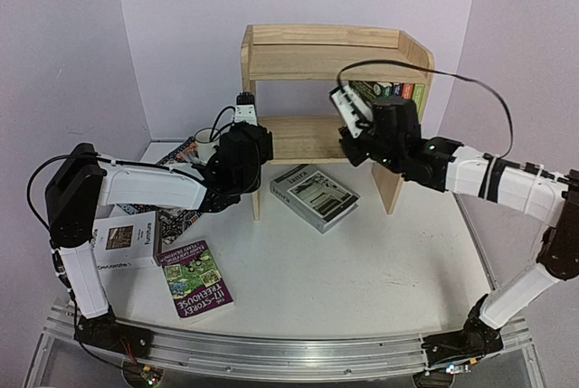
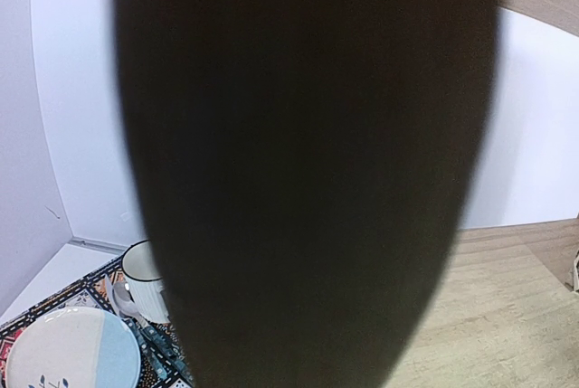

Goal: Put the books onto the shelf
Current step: Adjust the book on the shelf.

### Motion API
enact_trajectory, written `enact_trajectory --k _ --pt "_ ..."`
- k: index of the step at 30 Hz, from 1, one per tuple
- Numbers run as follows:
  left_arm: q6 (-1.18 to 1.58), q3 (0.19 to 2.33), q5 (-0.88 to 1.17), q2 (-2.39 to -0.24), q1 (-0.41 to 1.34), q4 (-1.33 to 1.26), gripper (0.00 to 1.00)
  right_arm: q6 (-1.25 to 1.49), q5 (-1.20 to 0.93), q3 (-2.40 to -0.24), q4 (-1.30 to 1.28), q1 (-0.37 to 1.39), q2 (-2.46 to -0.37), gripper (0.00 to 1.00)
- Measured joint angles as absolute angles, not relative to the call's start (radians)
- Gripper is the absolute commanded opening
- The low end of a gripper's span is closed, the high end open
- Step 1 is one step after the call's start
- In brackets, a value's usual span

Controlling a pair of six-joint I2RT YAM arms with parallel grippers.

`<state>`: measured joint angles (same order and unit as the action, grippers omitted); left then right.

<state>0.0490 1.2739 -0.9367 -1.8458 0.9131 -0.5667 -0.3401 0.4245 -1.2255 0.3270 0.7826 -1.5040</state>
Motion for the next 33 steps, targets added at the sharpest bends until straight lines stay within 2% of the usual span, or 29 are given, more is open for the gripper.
enact_trajectory --k 3,9,14,18,33 --pt "0.049 1.274 -0.937 -1.846 0.913 -0.567 0.12 -0.213 0.373 -1.218 0.271 0.690 -1.421 0.38" --pt "0.050 1.274 -0.938 -1.846 0.914 -0.567 0.12 -0.005 0.235 -1.194 0.187 0.597 -1.266 0.37" --pt "0.050 1.274 -0.938 -1.846 0.914 -0.566 0.13 0.098 0.174 -1.194 0.149 0.490 -1.244 0.38" --pt "0.051 1.274 -0.938 -1.846 0.914 -0.566 0.13 0.137 0.137 -1.194 0.123 0.490 -1.246 0.50" --pt "0.051 1.274 -0.938 -1.846 0.914 -0.566 0.13 0.161 0.068 -1.257 0.093 0.493 -1.295 0.50"
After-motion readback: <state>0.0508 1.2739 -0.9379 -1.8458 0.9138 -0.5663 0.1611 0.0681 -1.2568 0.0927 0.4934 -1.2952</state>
